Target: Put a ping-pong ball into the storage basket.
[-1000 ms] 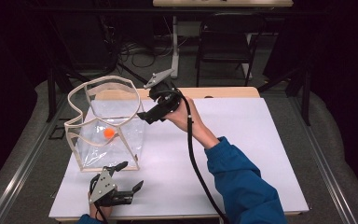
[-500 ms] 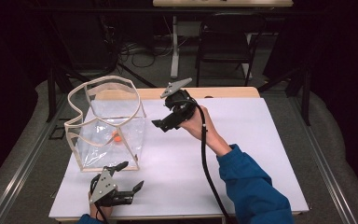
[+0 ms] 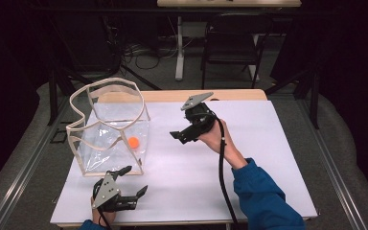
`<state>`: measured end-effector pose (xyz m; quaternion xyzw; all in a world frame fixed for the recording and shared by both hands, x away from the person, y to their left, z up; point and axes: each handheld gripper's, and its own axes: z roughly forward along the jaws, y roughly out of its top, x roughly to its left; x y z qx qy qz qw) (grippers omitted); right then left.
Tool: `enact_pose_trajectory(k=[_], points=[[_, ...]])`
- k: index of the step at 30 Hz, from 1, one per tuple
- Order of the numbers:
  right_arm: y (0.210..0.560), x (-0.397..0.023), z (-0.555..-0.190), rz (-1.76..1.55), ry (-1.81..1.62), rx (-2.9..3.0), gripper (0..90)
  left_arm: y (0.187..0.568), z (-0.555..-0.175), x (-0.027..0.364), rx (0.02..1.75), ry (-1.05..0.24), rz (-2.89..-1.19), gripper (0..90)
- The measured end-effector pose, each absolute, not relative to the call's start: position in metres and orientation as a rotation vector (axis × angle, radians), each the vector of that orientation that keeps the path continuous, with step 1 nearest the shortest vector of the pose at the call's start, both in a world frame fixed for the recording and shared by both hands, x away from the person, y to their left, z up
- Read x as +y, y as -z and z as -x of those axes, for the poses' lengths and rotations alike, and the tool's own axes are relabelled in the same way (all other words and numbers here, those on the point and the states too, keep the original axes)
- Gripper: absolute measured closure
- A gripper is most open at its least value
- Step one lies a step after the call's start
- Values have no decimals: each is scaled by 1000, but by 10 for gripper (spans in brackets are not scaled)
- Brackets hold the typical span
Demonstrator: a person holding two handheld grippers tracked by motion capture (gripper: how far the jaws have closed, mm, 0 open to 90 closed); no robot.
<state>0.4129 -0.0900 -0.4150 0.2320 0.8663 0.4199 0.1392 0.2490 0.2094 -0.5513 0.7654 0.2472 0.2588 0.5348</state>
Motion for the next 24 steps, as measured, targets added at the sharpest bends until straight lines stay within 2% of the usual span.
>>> enact_pose_trajectory(k=[24], points=[[477,-134,-398,-800,-1164,2522,25,551,-249,210,592,-622,-1825,159]])
